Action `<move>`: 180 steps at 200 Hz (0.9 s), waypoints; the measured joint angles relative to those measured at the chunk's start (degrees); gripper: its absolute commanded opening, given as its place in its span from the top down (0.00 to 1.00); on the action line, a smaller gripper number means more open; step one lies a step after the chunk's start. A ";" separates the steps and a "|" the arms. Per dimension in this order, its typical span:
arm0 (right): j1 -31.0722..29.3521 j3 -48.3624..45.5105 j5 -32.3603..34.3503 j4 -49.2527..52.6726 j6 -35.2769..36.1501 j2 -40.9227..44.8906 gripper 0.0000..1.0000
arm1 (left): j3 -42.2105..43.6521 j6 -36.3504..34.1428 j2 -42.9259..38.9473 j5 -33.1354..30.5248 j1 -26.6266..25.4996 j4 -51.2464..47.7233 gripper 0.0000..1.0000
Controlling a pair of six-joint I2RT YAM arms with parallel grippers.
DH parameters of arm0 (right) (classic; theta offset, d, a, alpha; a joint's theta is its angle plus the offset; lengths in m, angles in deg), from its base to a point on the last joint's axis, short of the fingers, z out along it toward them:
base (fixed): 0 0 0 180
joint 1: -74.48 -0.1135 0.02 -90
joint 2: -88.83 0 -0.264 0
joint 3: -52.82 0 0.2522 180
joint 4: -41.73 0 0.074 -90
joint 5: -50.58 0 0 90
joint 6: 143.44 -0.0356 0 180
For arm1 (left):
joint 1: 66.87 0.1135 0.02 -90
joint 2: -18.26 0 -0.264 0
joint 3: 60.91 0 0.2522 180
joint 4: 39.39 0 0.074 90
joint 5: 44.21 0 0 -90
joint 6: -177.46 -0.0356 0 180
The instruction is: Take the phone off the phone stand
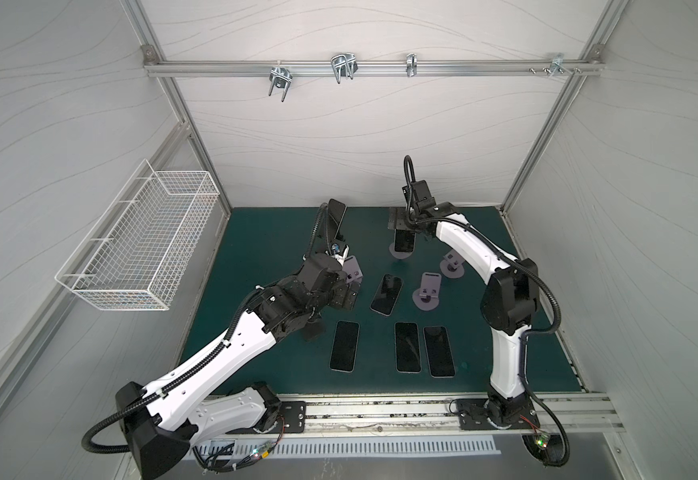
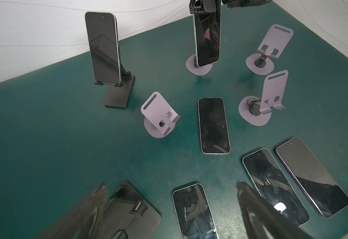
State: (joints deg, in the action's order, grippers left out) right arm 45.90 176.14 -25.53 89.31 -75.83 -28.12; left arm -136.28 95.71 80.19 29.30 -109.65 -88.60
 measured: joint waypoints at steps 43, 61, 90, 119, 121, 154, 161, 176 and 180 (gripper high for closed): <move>0.07 0.59 -0.26 0.00 0.00 -0.02 0.03 | 0.00 0.44 0.11 0.35 0.00 0.04 0.01; 0.11 0.76 -0.48 -0.07 0.00 0.00 0.03 | 0.00 0.48 0.11 0.42 0.00 0.04 0.01; 0.11 0.85 -0.70 -0.04 0.00 0.00 0.04 | 0.00 0.50 0.11 0.44 0.00 0.04 0.01; 0.11 0.85 -0.70 -0.04 0.02 0.00 0.03 | 0.00 0.52 0.11 0.37 0.00 0.04 0.01; 0.11 0.85 -0.70 -0.04 0.02 0.00 0.03 | 0.00 0.52 0.11 0.35 0.00 0.04 0.01; 0.11 0.85 -0.74 -0.04 0.31 0.00 0.03 | -0.09 0.52 0.11 -0.33 0.00 0.02 0.01; 0.11 0.85 -0.74 -0.04 0.39 0.00 0.03 | -0.11 0.52 0.11 -0.42 0.00 0.02 0.01; 0.11 0.85 -0.74 -0.02 0.42 0.00 0.03 | -0.11 0.63 0.11 -0.44 0.00 0.04 0.01; 0.11 0.85 -0.76 -0.02 0.44 0.00 0.03 | -0.09 0.72 0.11 -0.44 0.00 0.04 0.01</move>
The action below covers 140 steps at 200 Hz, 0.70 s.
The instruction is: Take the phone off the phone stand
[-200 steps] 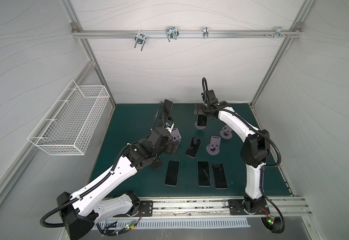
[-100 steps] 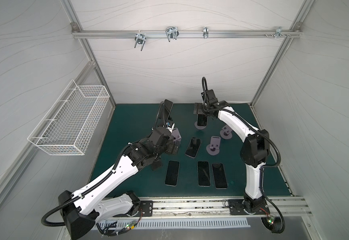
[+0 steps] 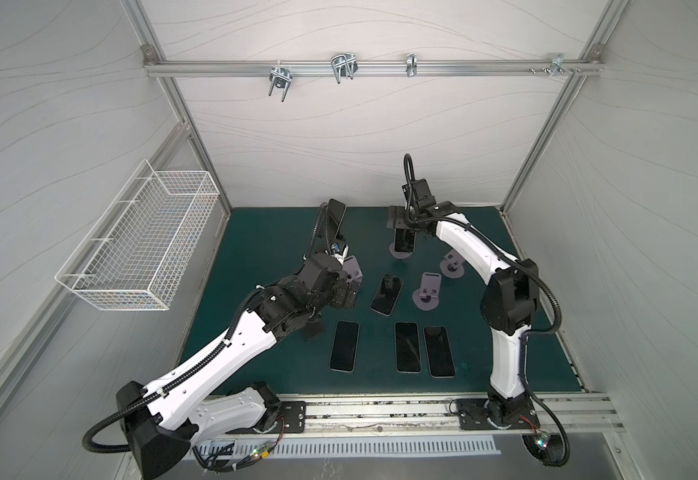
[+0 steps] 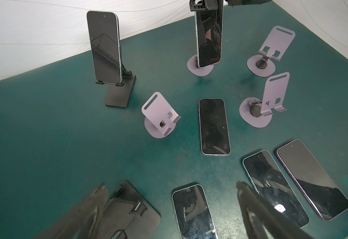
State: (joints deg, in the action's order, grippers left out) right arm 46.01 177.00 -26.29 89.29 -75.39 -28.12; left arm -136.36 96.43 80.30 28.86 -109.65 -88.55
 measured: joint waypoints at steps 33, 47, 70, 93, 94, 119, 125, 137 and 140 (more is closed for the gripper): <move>0.02 0.00 -0.11 0.04 0.37 0.00 0.03 | 0.00 0.26 0.00 0.00 0.00 0.07 0.01; 0.07 0.02 -0.07 0.09 0.59 0.00 0.03 | 0.00 0.26 0.00 -0.07 0.00 0.09 0.01; 0.22 0.17 0.09 0.20 0.90 -0.11 0.02 | 0.00 0.33 0.00 -0.22 0.00 0.09 0.01; 0.57 0.57 0.13 0.31 1.03 -0.50 0.02 | 0.00 0.50 0.24 -0.28 0.00 0.11 0.01; 0.61 0.61 0.13 0.31 1.03 -0.55 0.02 | 0.00 0.52 0.26 -0.28 0.00 0.11 0.01; 1.14 1.77 0.15 0.42 1.11 -1.79 0.02 | 0.00 0.63 0.72 -0.37 0.00 0.11 0.01; 1.20 2.10 0.15 0.42 1.27 -2.21 0.02 | 0.00 0.66 0.79 -0.42 0.00 0.11 0.01; 1.25 2.82 0.17 0.48 1.53 -3.15 0.02 | 0.00 0.66 0.79 -0.44 0.00 0.13 0.01; 1.25 3.02 0.22 0.50 1.62 -3.37 0.02 | 0.02 0.66 0.79 -0.44 0.02 0.13 0.01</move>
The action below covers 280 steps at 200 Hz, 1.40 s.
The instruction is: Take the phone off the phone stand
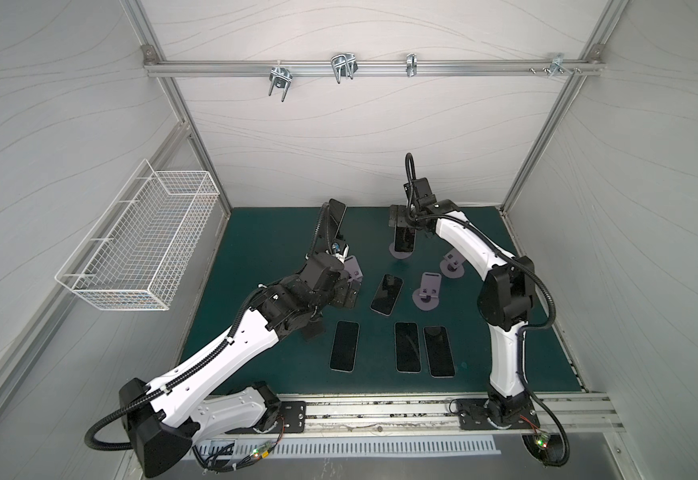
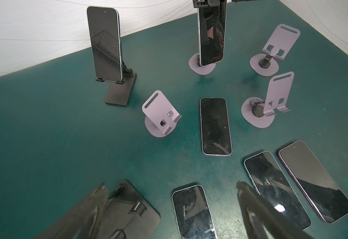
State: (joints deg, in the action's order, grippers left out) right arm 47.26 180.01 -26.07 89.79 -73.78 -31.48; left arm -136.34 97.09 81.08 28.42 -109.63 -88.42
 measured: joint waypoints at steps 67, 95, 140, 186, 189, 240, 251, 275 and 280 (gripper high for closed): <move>0.00 1.38 1.01 0.07 1.36 -2.67 0.02 | 0.33 -0.76 0.04 -0.13 0.02 0.90 0.01; 0.00 2.32 1.27 0.00 2.23 -3.15 0.02 | 0.44 -1.18 0.02 -0.74 0.02 0.94 0.01; 0.07 2.62 1.42 0.02 3.26 -4.17 0.03 | 1.18 -1.55 0.02 -0.92 0.02 1.90 0.01; 0.11 2.78 1.73 0.09 3.72 -5.46 0.03 | 1.18 -2.21 0.02 -1.09 0.02 2.69 0.01; 0.11 2.78 1.75 0.11 3.76 -5.51 0.03 | 1.18 -2.21 0.02 -1.11 0.02 2.71 0.01; 0.11 2.89 3.17 0.09 4.87 -5.60 0.03 | 1.40 -2.54 0.02 -1.14 0.02 2.89 0.01; 0.11 2.89 3.52 0.07 5.27 -5.68 0.03 | 1.42 -2.60 0.02 -1.18 0.02 2.86 0.01; 0.13 2.93 3.80 0.07 5.81 -6.16 0.06 | 1.42 -2.67 0.02 -1.29 0.02 2.89 0.01; 0.15 2.97 3.80 0.07 5.88 -6.34 0.06 | 1.42 -2.75 0.02 -1.27 0.02 2.89 0.01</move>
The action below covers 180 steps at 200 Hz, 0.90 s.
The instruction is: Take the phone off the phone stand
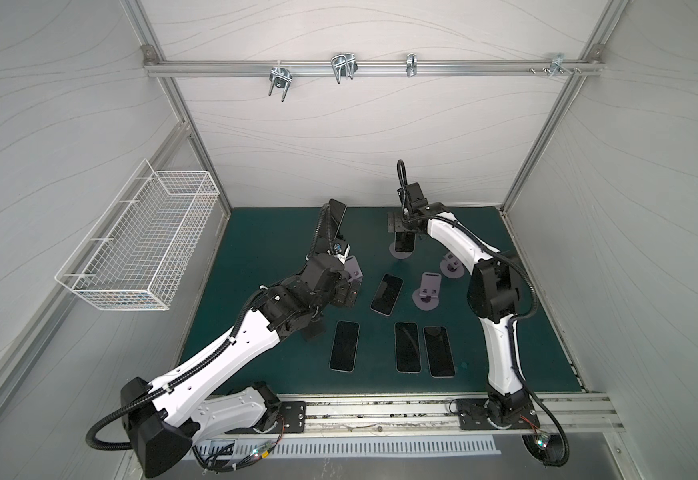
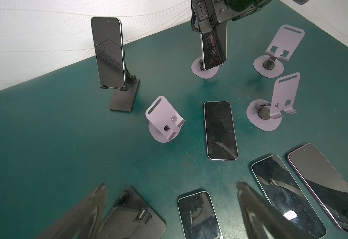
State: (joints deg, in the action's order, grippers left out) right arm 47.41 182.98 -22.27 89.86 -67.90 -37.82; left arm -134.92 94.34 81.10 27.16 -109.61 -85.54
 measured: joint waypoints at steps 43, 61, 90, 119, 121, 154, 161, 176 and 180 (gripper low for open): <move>0.31 0.55 -0.24 -0.07 0.52 -1.03 0.12 | 0.00 -0.76 0.04 -0.07 0.00 0.04 0.01; 0.61 0.55 -0.76 -0.11 0.44 -1.03 0.14 | 0.00 -0.94 0.09 -0.11 0.00 0.07 0.01; 1.25 0.55 -1.25 -0.55 0.39 -1.16 0.16 | 0.00 -1.18 0.31 -0.26 0.00 0.20 0.01; 1.53 0.55 -1.84 -0.74 0.35 -1.64 0.19 | 0.00 -1.42 0.31 -0.31 0.00 0.20 0.01; 1.55 0.55 -1.88 -0.79 0.37 -1.68 0.19 | 0.00 -1.44 0.31 -0.33 0.00 0.22 0.01; 1.55 0.55 -2.49 -0.92 0.37 -1.92 0.23 | 0.00 -1.84 0.31 -0.48 0.00 0.28 0.01; 1.55 0.55 -2.58 -0.92 0.39 -1.92 0.24 | 0.00 -1.95 0.31 -0.48 0.00 0.31 0.01; 1.55 0.55 -2.67 -0.94 0.50 -1.92 0.25 | 0.00 -2.01 0.31 -0.48 0.00 0.35 0.01; 1.55 0.55 -2.67 -0.92 0.46 -1.92 0.26 | 0.00 -2.03 0.31 -0.50 0.00 0.35 0.01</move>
State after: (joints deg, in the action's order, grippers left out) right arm 48.96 183.53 -24.94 88.94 -67.44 -39.75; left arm -134.92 92.30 81.41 26.65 -109.61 -85.19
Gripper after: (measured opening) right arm 0.758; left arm 0.989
